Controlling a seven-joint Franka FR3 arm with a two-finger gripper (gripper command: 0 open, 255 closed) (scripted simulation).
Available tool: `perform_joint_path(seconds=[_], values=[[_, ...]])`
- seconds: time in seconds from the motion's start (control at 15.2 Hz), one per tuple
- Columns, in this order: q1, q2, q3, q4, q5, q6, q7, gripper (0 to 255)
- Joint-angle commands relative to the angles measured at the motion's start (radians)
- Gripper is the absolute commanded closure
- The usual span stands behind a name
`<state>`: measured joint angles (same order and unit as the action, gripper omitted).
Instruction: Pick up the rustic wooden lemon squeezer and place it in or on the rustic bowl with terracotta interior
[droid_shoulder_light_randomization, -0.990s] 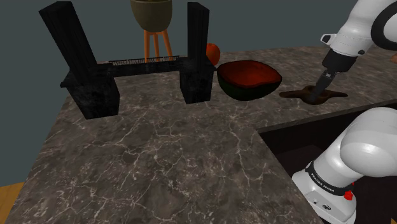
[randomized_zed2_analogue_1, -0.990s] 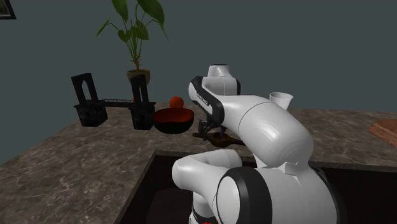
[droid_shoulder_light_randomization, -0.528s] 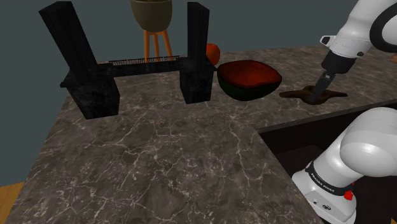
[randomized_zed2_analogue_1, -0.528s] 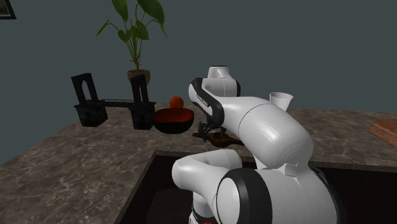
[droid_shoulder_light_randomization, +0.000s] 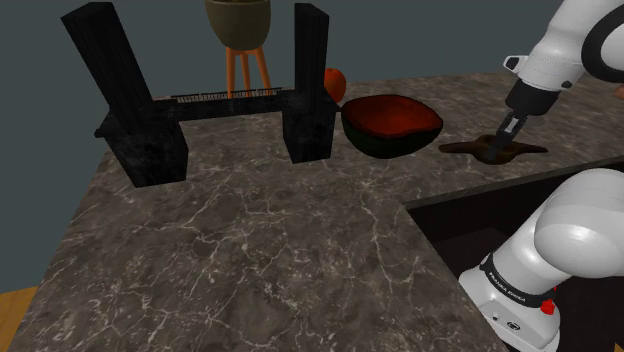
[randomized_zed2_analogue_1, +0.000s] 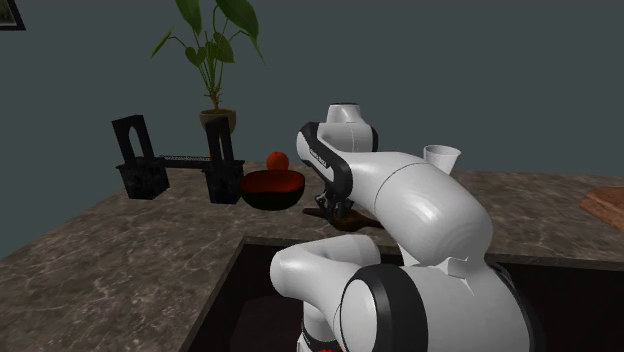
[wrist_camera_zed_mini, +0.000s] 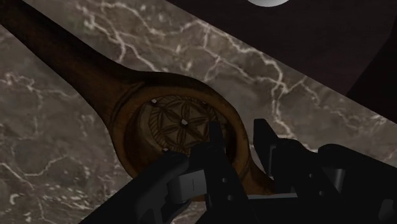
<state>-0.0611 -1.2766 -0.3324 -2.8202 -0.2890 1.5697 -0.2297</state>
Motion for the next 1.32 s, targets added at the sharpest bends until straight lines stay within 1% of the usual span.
perform_joint_path(seconds=[0.0,0.13,1.25], values=[[0.000,0.000,0.000,-0.001,0.000,-0.001,0.000,255],[0.003,0.005,0.005,0.013,0.005,-0.010,0.000,255],[0.044,0.100,0.066,0.274,0.069,-0.174,0.001,255]])
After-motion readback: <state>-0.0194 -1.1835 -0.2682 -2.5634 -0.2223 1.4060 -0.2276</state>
